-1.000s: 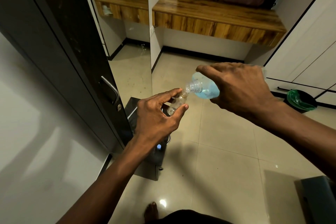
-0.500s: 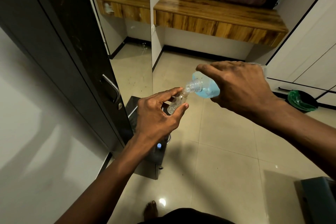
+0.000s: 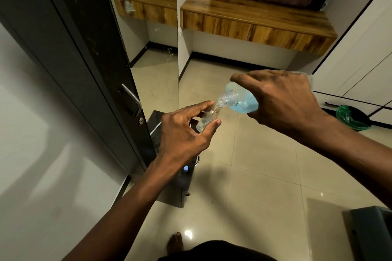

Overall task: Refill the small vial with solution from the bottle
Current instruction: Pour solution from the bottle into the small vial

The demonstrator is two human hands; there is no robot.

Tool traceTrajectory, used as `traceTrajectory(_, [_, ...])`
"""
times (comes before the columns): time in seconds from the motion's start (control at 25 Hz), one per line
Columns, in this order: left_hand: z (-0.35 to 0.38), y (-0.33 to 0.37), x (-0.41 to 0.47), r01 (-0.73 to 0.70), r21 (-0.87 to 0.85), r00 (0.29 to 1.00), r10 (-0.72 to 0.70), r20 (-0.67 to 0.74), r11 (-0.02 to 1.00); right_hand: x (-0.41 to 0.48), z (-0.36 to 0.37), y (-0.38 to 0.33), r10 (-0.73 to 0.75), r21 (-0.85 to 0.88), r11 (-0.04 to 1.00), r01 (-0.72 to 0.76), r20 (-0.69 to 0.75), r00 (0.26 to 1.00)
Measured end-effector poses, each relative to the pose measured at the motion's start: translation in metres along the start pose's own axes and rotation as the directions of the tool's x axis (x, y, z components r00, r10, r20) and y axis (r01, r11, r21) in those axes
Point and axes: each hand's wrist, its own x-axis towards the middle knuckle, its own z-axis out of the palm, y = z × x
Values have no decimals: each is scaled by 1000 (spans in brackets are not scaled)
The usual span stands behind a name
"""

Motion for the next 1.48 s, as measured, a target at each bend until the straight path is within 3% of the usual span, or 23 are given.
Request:
traceTrajectory(0.72, [-5, -1, -3, -11, 1, 1000, 11, 7, 1000, 3, -1, -3, -13, 50, 999, 12, 24, 1000])
traceTrajectory(0.96, [-3, -6, -5, 28, 3, 1000, -28, 12, 1000, 3, 1, -9, 41, 199, 978, -55, 73, 996])
traceTrajectory(1.04, [-3, -11, -10, 60, 1, 998, -60, 21, 998, 1, 6, -14, 94, 360, 925, -123, 99, 991])
traceTrajectory(1.2, [0, -51, -32, 206, -24, 977, -204, 70, 978, 0, 39, -34, 255, 660, 687, -306, 176, 951])
traceTrajectory(1.32, [4, -108, -63, 307, 57, 948, -310, 70, 950, -5, 78, -56, 346, 762, 509, -401, 245, 906])
traceTrajectory(1.48, [17, -184, -113, 490, 227, 851, -518, 81, 841, -11, 135, -89, 425, 852, 282, -441, 301, 854])
